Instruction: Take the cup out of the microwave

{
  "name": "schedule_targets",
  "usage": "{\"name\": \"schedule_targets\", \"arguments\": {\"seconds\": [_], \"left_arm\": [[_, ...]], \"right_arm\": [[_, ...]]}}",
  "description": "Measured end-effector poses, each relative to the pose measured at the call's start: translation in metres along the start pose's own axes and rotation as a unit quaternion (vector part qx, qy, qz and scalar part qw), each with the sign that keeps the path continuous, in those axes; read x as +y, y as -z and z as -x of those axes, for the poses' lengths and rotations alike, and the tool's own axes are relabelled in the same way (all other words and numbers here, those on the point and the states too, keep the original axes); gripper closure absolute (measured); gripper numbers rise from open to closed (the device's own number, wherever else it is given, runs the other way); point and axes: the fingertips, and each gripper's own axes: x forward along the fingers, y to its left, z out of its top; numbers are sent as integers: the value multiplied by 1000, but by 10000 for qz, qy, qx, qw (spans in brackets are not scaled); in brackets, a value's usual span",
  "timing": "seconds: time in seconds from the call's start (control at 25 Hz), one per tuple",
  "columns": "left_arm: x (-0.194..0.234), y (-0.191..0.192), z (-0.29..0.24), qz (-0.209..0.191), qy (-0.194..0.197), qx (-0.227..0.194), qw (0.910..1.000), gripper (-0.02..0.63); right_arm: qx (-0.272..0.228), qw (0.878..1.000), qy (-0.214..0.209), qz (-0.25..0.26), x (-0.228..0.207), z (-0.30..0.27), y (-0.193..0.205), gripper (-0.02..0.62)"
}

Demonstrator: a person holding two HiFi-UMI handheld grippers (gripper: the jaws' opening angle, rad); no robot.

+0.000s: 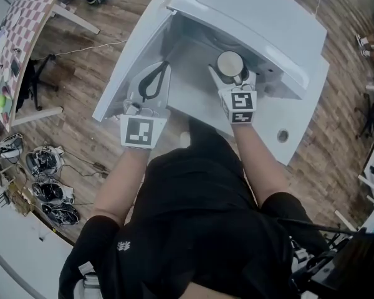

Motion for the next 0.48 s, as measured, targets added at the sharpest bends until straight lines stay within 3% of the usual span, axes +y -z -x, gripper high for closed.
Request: {"name": "schedule_targets", "arguments": {"seconds": [0.48], "left_arm": [[3,-27,-10,7,19,-89,10000,604]], "right_arm": [[-1,9999,-89,147,-11,34,-42,199]]}}
